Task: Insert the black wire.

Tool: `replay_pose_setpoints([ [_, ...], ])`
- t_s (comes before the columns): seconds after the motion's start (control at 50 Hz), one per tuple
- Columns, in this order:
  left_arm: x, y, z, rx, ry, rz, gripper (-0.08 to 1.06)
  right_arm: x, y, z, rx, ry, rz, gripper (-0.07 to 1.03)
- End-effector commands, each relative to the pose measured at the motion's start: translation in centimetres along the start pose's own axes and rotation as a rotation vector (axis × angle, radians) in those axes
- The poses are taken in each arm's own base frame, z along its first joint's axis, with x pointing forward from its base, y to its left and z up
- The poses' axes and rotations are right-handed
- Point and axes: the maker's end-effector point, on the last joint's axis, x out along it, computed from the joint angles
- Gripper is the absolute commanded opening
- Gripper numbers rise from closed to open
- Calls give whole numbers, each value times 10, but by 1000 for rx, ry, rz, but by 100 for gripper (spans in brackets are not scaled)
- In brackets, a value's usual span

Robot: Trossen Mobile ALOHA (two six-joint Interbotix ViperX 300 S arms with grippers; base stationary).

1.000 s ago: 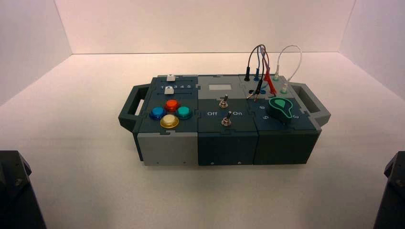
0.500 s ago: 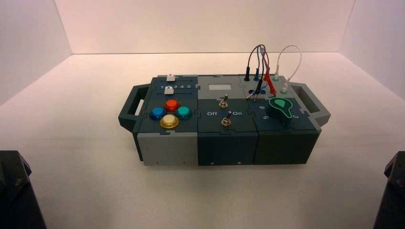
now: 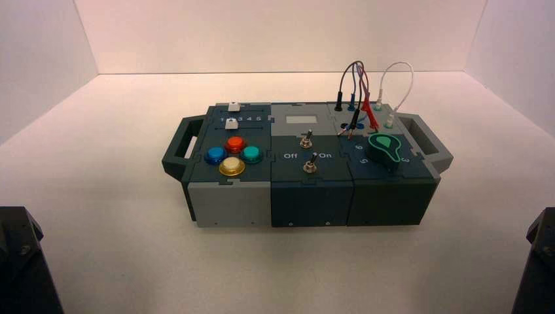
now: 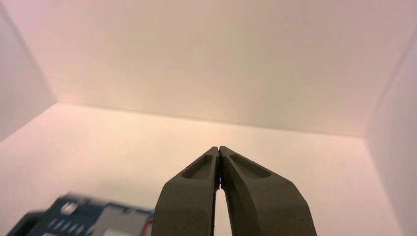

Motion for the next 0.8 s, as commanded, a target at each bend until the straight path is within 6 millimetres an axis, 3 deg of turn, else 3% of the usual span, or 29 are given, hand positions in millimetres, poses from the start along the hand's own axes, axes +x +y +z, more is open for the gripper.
replay_pose_setpoints([
  [0.02,0,-22,12,27,27,-79,-4,1,12,8,42,70,44,-2],
  [0.24,-14,-74,8,95,143,-273,-4,3,21,-17,115,273,77,-2],
  [0.46,-34,-104,5,124,298,-397,-4,-2,28,-32,132,364,104,-1],
  [0.7,-38,-119,-15,88,569,-446,-3,1,48,-44,95,450,173,11],
  [0.8,-34,-127,-28,81,639,-467,-3,5,49,-49,97,476,173,26],
])
